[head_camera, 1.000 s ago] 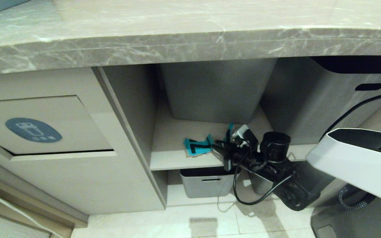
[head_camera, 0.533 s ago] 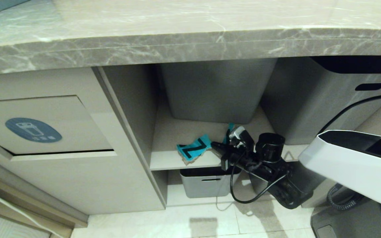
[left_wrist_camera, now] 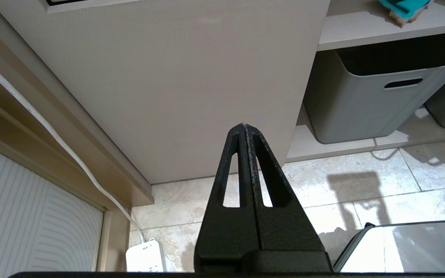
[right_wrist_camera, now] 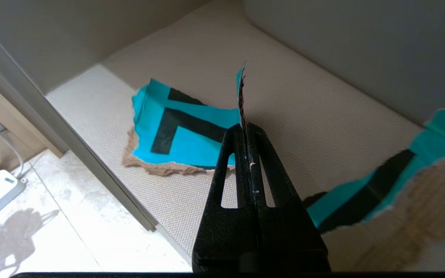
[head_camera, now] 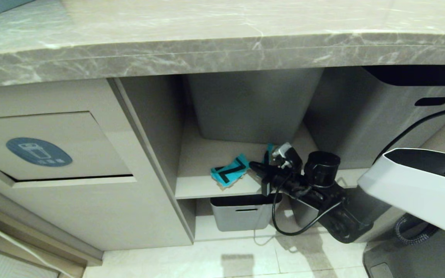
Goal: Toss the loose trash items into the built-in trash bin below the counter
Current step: Pick up the garbage
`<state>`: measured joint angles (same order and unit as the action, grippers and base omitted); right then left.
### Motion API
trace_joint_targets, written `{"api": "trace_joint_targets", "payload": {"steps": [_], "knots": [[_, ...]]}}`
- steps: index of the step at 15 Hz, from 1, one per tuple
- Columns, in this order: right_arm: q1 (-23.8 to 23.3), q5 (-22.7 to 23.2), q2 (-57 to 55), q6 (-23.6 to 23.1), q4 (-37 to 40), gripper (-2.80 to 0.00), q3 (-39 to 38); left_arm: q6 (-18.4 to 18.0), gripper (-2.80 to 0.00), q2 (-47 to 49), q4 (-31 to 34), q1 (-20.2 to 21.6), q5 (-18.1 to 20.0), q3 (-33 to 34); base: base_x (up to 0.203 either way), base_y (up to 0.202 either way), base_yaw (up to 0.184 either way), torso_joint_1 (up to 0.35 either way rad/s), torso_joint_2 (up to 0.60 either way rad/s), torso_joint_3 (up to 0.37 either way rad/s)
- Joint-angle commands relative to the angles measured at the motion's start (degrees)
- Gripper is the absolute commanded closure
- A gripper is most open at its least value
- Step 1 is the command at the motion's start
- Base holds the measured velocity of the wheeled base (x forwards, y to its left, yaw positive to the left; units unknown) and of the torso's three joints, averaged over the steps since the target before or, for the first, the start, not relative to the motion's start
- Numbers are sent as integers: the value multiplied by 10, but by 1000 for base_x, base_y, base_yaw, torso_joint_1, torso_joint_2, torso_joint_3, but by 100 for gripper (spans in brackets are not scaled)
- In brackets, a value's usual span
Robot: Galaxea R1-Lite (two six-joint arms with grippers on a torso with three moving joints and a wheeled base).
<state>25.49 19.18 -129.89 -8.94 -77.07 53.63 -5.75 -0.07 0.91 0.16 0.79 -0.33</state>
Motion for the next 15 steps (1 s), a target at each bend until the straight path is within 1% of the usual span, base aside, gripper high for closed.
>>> {"api": "trace_joint_targets", "payload": {"steps": [1, 3, 7, 10, 11, 13, 15], "knots": [[0, 1, 24, 3, -5, 0, -17, 0, 0, 0, 0, 0, 0, 0, 0, 0, 0, 0, 0, 0], [0, 0, 38, 13, -7, 0, -37, 0, 0, 0, 0, 0, 0, 0, 0, 0, 0, 0, 0, 0], [0, -24, 68, 31, -29, 0, -80, 0, 0, 0, 0, 0, 0, 0, 0, 0, 0, 0, 0, 0], [-1, -30, 103, 42, -30, 0, -108, 0, 0, 0, 0, 0, 0, 0, 0, 0, 0, 0, 0, 0], [0, -29, 117, 54, -33, 0, -128, 0, 0, 0, 0, 0, 0, 0, 0, 0, 0, 0, 0, 0], [2, -28, 136, 111, -50, 0, -156, 0, 0, 0, 0, 0, 0, 0, 0, 0, 0, 0, 0, 0], [3, -29, 154, 119, -58, 0, -184, 0, 0, 0, 0, 0, 0, 0, 0, 0, 0, 0, 0, 0]]}}
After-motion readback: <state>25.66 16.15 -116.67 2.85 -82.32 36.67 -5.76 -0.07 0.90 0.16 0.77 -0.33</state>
